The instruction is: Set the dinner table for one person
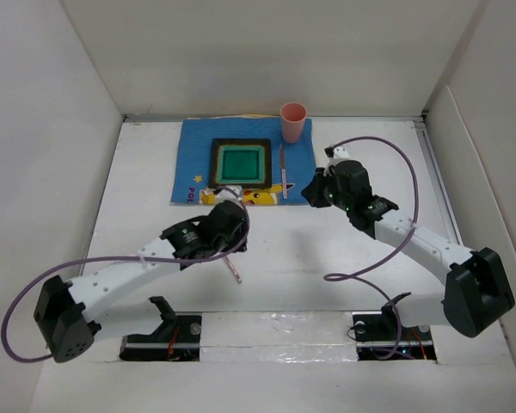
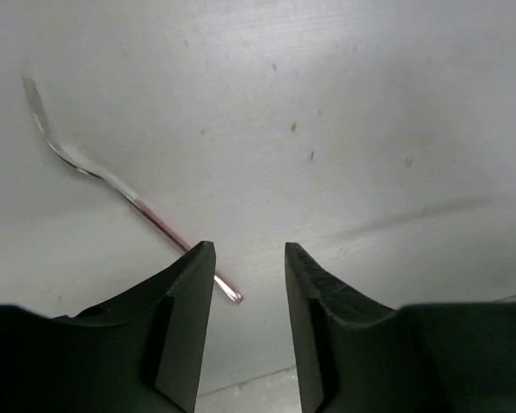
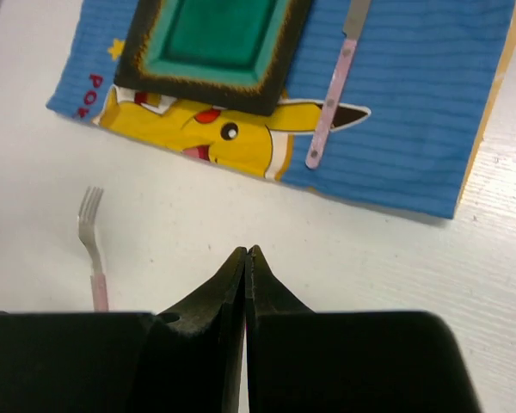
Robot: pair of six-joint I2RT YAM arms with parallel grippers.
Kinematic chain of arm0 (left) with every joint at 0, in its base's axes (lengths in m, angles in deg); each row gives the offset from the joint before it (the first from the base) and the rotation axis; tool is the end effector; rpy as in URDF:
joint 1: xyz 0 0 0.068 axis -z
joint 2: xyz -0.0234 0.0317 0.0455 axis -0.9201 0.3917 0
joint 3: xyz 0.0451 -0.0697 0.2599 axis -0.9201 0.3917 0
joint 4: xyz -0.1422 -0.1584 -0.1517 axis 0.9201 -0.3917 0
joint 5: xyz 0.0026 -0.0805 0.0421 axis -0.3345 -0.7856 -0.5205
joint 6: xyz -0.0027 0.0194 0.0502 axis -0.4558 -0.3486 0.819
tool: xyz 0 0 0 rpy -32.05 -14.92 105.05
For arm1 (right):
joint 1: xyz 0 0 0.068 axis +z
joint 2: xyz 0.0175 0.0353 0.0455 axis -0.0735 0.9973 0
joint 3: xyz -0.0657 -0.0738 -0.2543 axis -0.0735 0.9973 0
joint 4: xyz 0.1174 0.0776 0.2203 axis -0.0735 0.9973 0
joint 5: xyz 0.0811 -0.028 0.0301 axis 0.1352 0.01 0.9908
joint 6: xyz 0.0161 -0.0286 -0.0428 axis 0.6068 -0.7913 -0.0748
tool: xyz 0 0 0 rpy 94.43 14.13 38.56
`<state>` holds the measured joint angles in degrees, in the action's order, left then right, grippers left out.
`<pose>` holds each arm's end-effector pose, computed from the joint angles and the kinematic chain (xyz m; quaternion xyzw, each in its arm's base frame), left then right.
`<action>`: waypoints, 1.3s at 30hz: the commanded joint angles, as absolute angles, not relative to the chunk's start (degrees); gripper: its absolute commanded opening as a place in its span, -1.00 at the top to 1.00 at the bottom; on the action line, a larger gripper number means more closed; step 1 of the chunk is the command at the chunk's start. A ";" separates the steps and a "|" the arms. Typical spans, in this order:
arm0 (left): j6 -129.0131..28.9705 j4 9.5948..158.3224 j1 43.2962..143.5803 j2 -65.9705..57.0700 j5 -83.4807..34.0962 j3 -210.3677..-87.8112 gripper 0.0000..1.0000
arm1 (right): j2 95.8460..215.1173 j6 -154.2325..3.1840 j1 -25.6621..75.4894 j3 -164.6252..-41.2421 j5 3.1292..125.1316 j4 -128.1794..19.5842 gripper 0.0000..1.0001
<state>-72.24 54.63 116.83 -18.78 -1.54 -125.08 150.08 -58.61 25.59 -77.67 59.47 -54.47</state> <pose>0.1535 -0.1679 0.2785 0.0718 0.8980 -0.1913 0.3897 0.2598 0.1510 0.2712 -0.0587 0.8446 0.2591 0.4649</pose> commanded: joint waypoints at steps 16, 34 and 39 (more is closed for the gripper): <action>-88.36 48.63 126.09 -6.03 6.77 -120.17 0.14 | 139.44 -58.43 12.49 -67.47 70.02 -62.45 0.68; -93.46 55.14 126.09 0.12 13.45 -117.27 0.21 | 141.46 -58.52 11.78 -67.64 72.57 -63.33 0.68; -93.37 55.93 126.09 0.91 12.49 -115.59 0.25 | 141.55 -58.52 11.78 -67.73 72.40 -63.24 0.67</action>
